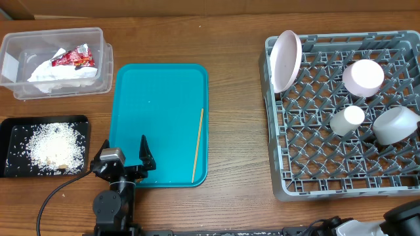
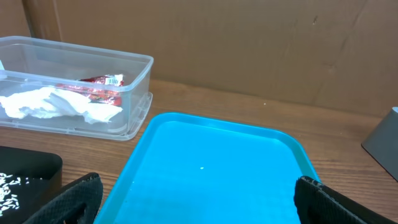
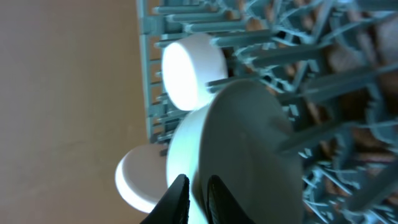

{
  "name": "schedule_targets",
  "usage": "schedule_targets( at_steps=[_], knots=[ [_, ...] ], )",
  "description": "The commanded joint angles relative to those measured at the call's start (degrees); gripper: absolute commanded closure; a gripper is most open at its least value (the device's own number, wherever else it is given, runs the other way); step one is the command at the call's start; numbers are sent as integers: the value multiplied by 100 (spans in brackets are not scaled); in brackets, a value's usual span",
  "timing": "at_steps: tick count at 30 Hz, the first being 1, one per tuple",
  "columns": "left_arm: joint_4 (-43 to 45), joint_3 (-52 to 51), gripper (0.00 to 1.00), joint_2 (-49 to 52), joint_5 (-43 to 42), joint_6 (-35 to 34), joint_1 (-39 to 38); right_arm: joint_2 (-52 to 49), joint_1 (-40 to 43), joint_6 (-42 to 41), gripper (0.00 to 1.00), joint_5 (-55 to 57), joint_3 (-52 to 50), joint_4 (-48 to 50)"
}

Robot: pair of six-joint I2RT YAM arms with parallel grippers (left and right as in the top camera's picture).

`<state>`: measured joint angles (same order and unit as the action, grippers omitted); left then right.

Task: Sort waste into correct bins and load items into the dishwasher
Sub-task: 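Lower the grey bowl into the rack and open the right gripper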

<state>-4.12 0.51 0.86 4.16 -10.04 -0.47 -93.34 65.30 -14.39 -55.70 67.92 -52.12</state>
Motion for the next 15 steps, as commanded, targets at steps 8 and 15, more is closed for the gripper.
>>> schedule_targets(
  at_steps=[8,15],
  knots=[
    [13,-24,0,-52,70,127,-22,940,9,-413,77,1309,284,-120],
    [13,-24,0,-52,70,127,-22,1646,-177,-275,37,1322,407,-249]
  ],
)
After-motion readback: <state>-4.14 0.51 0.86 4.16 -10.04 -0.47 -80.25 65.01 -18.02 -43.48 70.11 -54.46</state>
